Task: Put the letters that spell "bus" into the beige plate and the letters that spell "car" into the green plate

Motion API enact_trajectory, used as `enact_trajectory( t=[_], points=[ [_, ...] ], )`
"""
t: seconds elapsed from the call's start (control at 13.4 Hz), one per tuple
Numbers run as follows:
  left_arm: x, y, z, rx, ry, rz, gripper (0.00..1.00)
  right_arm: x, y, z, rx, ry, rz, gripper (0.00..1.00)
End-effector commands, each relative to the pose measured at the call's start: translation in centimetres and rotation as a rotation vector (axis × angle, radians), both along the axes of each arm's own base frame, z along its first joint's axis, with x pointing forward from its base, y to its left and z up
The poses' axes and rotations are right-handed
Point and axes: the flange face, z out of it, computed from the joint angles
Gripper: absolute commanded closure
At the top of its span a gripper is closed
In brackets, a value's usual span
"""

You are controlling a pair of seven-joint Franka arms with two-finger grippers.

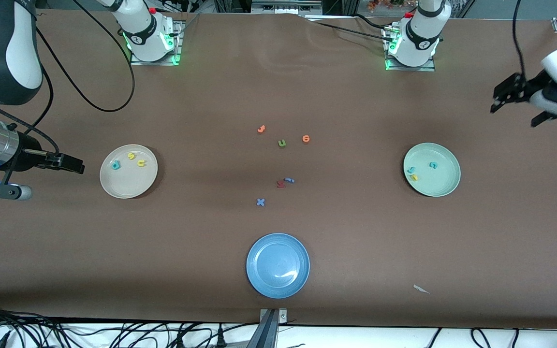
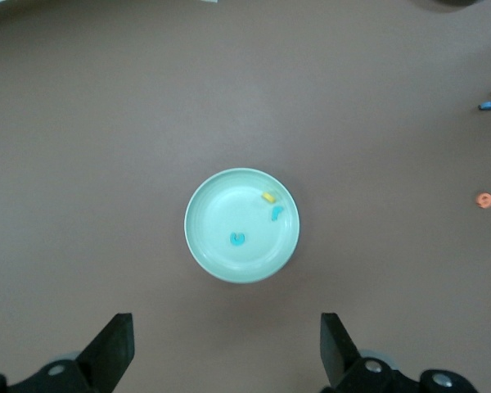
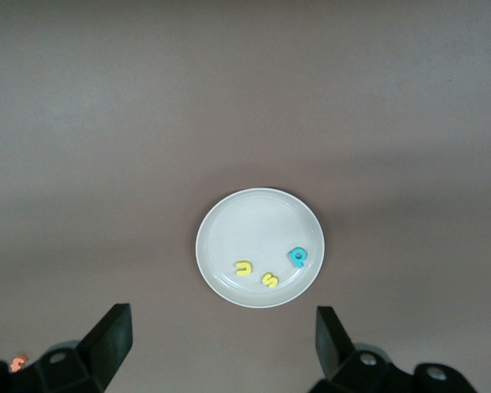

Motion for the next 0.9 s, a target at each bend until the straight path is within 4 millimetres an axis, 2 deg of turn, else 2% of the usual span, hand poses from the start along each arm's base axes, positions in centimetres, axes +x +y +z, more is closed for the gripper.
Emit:
enact_trajectory(
  t=[0.0,0.07,0.15,0.37,0.52,0.82],
  points=[
    [1.7,-0.5,3.2,0.040,0.097,0.057,0.00,-0.4,0.1,0.5,0.001,-0.011,-0.008,0.01],
    [2.4,-1.0,3.8,0.064,0.108,0.088,0.00,-0.4,0.1,0.5,0.001,-0.013,-0.008,0.01],
    [3.0,-2.6,3.9,0.092,0.103,0.099,0.00,-0.4,0.1,0.5,0.001,-0.014,-0.010,0.01],
    [3.2,-3.5,3.8,0.099,0.103,0.174,0.00,-0.4,0.1,0.5,0.002,-0.013,-0.010,0.01],
    [3.3,-4.9,4.1,0.107,0.092,0.192,0.00,-0.3,0.1,0.3,0.002,-0.010,-0.010,0.01],
    [3.8,-4.3,3.9,0.097,0.086,0.217,0.00,-0.3,0.2,0.2,0.001,-0.008,-0.008,0.00]
  ],
)
